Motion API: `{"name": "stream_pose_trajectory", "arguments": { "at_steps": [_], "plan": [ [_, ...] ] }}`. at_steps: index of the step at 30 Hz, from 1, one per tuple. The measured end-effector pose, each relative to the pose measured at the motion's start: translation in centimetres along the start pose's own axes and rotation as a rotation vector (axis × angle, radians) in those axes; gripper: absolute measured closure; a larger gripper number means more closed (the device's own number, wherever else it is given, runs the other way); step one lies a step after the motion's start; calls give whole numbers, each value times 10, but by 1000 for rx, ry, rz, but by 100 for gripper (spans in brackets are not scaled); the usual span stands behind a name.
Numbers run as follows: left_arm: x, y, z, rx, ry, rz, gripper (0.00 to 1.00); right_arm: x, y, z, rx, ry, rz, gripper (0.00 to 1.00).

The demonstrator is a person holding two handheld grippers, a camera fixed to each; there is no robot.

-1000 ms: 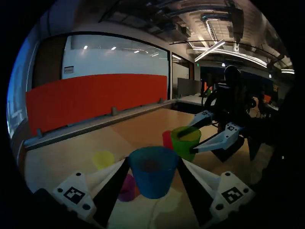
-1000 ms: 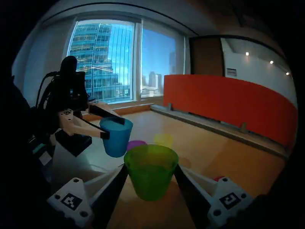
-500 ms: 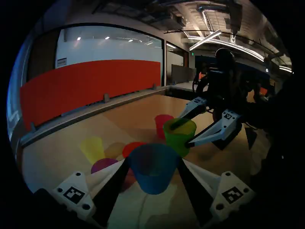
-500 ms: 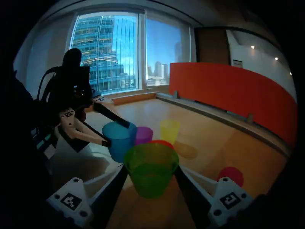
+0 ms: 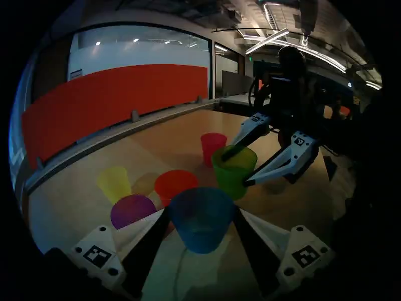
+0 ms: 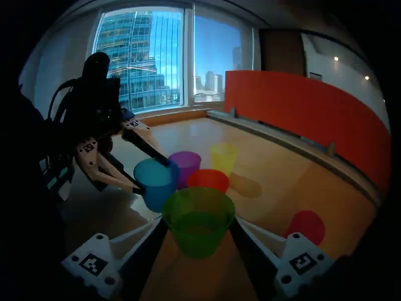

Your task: Pour water

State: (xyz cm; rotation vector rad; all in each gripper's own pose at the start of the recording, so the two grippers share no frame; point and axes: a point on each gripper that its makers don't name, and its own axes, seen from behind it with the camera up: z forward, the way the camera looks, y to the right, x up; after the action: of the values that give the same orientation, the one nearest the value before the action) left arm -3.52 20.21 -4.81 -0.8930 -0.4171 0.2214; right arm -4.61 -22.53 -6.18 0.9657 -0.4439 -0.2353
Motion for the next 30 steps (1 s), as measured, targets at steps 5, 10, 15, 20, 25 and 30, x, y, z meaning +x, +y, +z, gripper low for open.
{"name": "stream_pose_trajectory", "arguments": {
  "at_steps": [5,10,15,20,25,30],
  "plan": [
    [-8,1,4,-5,-19,8,10,-4,1,3,4,-11,5,11],
    [-15,2,7,-6,-35,11,10,-9,4,6,4,-23,6,11],
    [-21,1,9,-4,-43,11,10,-14,4,8,7,-32,8,10],
    [-26,0,11,-2,-51,19,10,-19,5,10,6,-44,5,10],
    [-28,1,12,-7,-49,11,10,-24,4,13,7,-53,6,11],
    [-30,1,11,-10,-47,6,10,-29,3,14,5,-62,9,10]
  ]
}}
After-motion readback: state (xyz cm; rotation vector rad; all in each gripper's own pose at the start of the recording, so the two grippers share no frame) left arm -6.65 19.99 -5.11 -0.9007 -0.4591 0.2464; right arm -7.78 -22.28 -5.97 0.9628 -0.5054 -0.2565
